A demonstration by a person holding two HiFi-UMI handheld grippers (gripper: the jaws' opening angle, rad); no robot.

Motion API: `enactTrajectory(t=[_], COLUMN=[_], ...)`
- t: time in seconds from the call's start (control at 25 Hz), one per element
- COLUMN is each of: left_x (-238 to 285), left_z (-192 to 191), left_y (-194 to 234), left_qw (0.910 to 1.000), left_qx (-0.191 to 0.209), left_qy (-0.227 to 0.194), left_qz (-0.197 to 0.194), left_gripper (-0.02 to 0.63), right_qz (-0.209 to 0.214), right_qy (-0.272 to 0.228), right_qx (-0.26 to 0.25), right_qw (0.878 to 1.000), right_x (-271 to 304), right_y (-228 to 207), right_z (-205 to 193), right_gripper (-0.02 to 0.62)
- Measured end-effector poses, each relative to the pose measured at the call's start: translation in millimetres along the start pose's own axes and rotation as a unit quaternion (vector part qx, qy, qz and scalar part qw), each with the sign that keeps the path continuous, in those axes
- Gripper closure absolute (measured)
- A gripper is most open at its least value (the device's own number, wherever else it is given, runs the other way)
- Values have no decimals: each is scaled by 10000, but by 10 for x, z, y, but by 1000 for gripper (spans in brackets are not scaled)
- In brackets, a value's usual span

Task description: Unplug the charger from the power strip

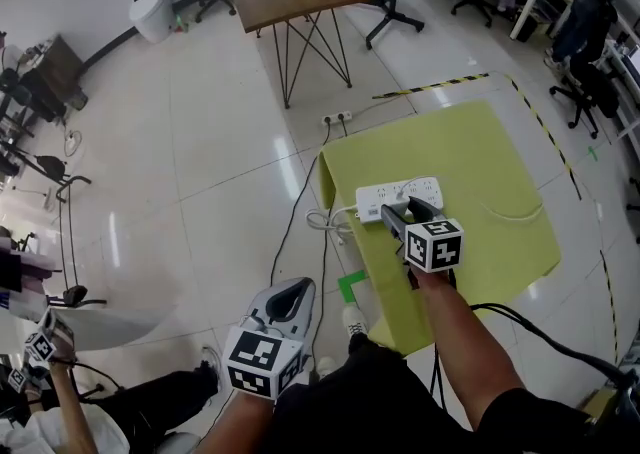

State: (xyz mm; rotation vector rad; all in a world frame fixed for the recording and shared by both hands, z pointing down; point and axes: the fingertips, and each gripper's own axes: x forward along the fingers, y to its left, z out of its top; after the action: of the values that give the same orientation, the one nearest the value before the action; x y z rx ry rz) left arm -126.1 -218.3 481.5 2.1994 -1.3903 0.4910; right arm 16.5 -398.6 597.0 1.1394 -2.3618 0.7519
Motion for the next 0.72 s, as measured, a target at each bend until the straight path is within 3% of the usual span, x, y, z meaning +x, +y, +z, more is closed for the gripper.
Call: enactTrajectory(t=[0.24, 0.72], left_x=[-141, -457], left_z=[67, -227], left_y=[26, -226], left_qw=[9996, 9981], left_qx=[-13, 33], left_qy=[-270, -345], left_qz=[-70, -506], left_gripper=[600, 600], right_qz=[417, 118], right_qy=[632, 1602], right_qx=[-113, -25], right_qw=[9971, 9870], right_x=[-546, -1484], right_y=[232, 430], right_z=[-595, -1901], right_gripper=[350, 350])
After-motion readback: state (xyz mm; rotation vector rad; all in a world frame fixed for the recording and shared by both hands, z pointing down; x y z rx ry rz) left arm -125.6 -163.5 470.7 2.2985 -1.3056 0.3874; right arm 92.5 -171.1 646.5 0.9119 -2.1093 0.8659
